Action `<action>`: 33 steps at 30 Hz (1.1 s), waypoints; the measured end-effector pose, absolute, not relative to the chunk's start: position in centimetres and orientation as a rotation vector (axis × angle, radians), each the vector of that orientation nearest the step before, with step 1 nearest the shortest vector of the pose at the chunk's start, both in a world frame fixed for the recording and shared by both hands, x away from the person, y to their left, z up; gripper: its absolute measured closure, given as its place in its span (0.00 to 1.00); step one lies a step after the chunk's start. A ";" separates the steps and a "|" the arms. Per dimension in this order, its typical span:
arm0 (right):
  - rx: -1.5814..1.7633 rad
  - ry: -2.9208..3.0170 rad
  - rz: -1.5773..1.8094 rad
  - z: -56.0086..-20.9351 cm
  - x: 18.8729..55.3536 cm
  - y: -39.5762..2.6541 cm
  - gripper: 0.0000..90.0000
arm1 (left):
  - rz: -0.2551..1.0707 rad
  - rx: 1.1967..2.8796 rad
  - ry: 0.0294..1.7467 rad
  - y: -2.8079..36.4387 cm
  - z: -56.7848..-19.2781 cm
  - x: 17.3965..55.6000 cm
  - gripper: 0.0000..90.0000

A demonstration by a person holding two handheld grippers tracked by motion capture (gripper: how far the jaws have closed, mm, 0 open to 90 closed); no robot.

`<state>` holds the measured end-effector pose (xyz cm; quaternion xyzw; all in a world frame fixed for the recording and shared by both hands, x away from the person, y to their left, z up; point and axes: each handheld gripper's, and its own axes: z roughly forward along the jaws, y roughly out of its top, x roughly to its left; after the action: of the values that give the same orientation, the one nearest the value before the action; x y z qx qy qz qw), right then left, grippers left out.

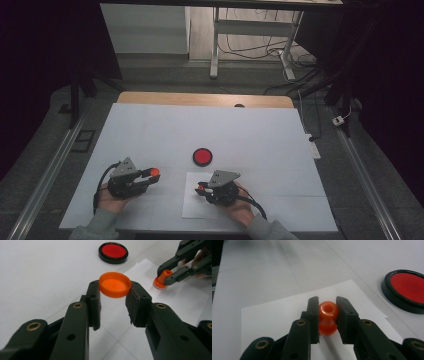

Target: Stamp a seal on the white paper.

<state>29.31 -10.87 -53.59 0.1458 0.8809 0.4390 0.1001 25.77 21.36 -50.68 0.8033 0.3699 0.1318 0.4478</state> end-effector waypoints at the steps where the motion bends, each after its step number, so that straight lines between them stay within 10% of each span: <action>1: 0.441 2.604 1.319 -53.6 29.4 -10.9 0.81 | 0.327 1.988 0.915 21.4 -50.7 25.8 0.73; 33: 0.606 2.422 1.646 -49.5 31.0 -14.5 0.80 | 0.319 2.003 0.911 21.3 -50.9 25.9 0.73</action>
<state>31.00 -14.55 -49.52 0.2019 0.8076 0.5489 0.0757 25.92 21.27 -50.93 0.8075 0.3675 0.1287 0.4431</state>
